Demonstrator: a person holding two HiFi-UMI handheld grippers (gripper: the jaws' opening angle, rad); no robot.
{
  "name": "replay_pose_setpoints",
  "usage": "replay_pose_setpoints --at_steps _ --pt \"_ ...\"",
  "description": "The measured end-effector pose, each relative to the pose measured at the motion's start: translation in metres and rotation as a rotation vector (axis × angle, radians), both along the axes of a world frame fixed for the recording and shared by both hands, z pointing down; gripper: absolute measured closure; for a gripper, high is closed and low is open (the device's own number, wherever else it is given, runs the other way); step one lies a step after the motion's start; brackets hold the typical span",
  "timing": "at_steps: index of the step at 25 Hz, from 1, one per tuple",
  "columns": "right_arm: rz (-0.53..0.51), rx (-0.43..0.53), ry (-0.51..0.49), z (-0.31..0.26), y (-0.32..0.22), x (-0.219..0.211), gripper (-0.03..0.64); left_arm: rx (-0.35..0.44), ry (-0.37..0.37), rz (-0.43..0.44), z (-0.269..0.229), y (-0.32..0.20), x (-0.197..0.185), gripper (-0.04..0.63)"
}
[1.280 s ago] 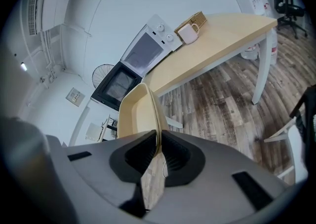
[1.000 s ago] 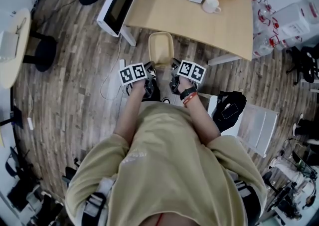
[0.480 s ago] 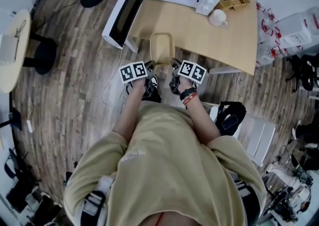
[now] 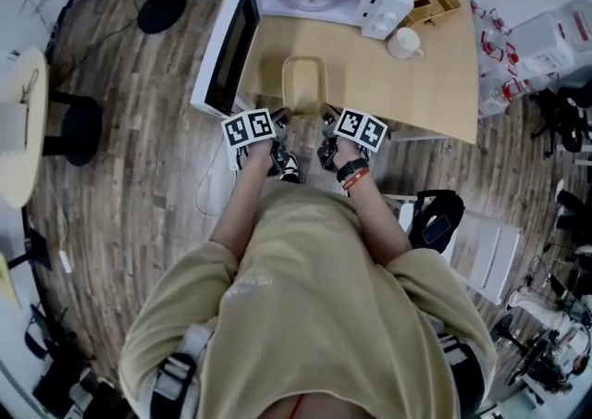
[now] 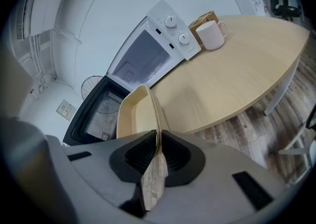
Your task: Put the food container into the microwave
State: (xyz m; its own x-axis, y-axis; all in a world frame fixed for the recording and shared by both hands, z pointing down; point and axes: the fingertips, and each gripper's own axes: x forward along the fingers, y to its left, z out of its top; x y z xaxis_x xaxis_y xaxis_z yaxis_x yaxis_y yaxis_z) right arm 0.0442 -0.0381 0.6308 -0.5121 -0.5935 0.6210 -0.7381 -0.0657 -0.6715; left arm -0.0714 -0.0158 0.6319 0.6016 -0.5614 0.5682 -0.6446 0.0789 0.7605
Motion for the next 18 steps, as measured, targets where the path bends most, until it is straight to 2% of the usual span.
replay_pose_setpoints --at_steps 4,10,18 --pt "0.018 0.017 0.008 -0.001 -0.02 -0.011 0.565 0.012 -0.011 0.025 0.0 -0.021 -0.011 0.532" --pt "0.005 0.082 0.102 -0.009 -0.036 -0.024 0.565 0.075 -0.105 0.113 -0.007 -0.038 -0.02 0.532" --pt "0.042 0.05 0.103 -0.002 -0.035 -0.009 0.565 0.074 -0.086 0.147 -0.005 -0.045 -0.007 0.532"
